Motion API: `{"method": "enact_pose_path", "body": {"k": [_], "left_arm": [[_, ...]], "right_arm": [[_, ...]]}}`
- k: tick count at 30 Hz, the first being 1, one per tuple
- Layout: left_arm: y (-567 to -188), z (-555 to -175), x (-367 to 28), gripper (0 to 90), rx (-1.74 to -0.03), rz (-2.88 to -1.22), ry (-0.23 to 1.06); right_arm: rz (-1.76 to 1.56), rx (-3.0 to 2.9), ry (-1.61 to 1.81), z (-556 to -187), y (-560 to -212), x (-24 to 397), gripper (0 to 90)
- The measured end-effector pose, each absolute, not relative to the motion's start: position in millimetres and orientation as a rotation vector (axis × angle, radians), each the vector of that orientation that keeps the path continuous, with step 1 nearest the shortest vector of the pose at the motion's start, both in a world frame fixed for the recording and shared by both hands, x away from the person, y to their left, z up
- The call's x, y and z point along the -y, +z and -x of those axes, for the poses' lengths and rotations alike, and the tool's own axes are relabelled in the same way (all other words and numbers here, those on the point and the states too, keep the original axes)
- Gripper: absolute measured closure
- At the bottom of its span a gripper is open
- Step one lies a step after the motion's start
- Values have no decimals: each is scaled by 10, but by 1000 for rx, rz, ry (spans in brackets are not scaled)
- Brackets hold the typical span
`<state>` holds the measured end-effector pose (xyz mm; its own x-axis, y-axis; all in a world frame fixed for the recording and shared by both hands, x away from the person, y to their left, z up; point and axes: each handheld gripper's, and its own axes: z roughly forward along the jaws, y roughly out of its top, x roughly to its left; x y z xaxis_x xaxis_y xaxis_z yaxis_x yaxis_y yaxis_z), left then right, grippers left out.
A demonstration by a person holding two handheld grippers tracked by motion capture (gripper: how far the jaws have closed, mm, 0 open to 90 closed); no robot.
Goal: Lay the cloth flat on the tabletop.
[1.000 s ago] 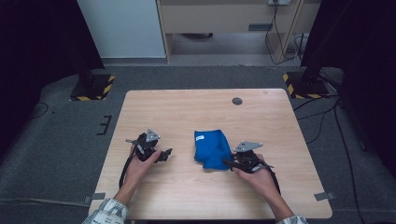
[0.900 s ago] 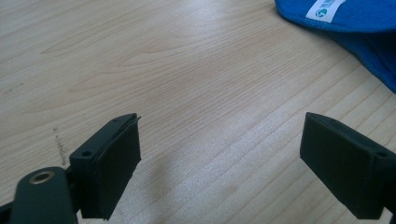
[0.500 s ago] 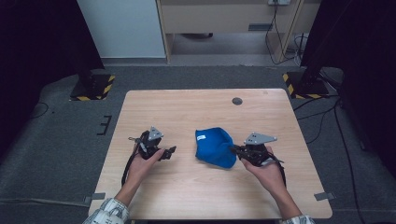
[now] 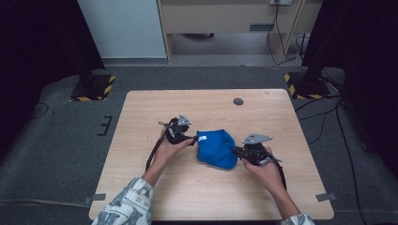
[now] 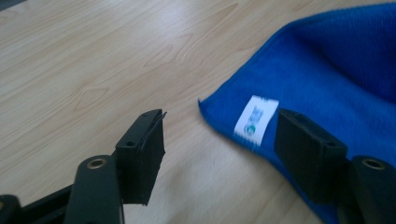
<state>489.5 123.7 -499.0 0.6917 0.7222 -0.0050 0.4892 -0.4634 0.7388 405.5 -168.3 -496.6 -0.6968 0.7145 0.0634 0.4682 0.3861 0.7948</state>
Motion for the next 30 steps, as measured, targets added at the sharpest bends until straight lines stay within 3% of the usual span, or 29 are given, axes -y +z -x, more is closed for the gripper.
{"method": "enact_pose_path", "body": {"k": [4, 7, 14, 19, 21, 24, 30], "left_arm": [[-5065, -5009, -1091, 424, -941, -2146, 377], [-5141, -5063, -995, 455, -945, -2211, 444], [-5267, -5170, -987, 513, -1010, -2192, 381], [-5246, -5086, -1029, 813, -991, -2202, 344], [-5219, -5026, -1091, 886, -985, -2196, 351], [-5146, -4888, -1229, 891, -967, -2157, 393], [-5029, -4614, -1513, 890, -970, -2112, 374]], "right_arm": [[-1028, -2367, 1208, -4060, -4979, 1673, 867], [-1031, -2369, 1208, -4067, -4983, 1678, 866], [-1042, -2361, 1230, -4062, -4965, 1682, 866], [-1050, -2352, 1245, -4066, -4954, 1682, 864], [-1056, -2349, 1259, -4070, -4941, 1676, 863], [-1053, -2352, 1260, -4085, -4931, 1651, 853], [-1065, -2371, 1235, -4140, -4981, 1541, 731]]}}
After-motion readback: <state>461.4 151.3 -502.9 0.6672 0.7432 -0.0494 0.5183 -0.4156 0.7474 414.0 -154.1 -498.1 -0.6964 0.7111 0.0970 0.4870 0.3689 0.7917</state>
